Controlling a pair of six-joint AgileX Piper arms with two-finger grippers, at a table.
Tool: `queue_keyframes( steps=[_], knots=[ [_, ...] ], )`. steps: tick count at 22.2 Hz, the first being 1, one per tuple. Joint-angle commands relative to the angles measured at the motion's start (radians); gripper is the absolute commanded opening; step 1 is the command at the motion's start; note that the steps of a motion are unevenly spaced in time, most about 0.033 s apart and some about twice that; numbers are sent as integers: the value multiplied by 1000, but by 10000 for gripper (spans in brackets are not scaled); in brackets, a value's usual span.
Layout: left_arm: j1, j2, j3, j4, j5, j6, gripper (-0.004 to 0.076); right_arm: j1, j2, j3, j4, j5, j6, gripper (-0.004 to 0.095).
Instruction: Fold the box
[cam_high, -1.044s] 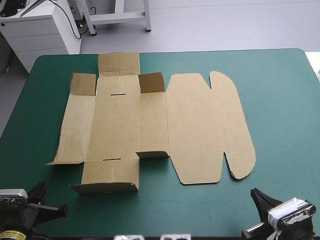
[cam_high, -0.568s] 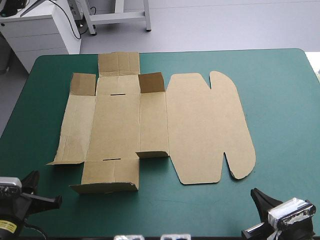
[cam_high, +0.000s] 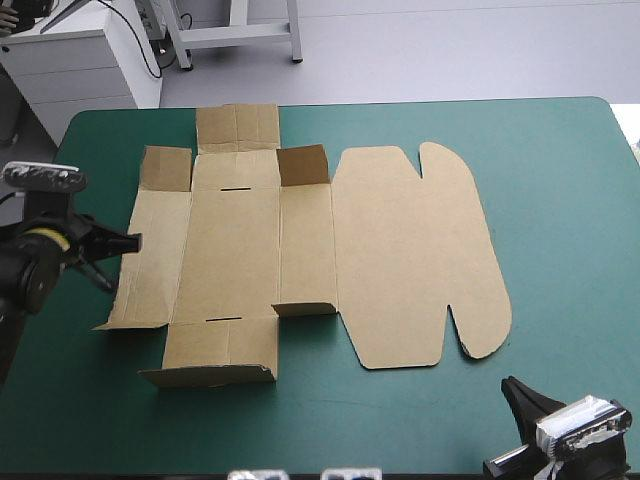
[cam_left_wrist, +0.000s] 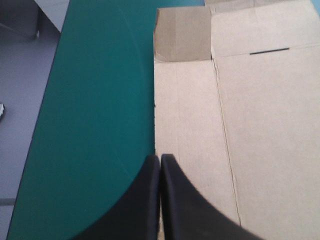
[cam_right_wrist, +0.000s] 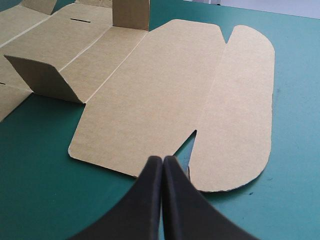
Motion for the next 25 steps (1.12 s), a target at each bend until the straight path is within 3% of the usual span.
queue_keyframes(
  steps=[1,4,6,8,11,14,23,25],
  knots=[
    [4,142,-116,30,13,-12,-8,3,-12,-21,25,-64,-5,-20],
    [6,317,-206,32,111,31,-8,3,-12,-21,25,-64,-5,-20],
    [48,367,-211,-14,115,59,-4,3,-12,-21,25,-64,-5,-20],
    [166,379,-209,-177,117,174,-4,3,-12,-21,25,-64,-5,-20],
    [428,384,-209,-576,241,577,-1,3,-12,-21,25,-65,-5,-20],
    [562,407,-209,-754,282,705,-1,3,-12,-21,23,-66,-5,-20],
    [609,552,-207,-886,299,779,-1,3,-12,-21,23,-66,-5,-20],
    [609,613,-207,-900,346,785,-1,3,-12,-21,23,-66,-5,-20]
  ],
)
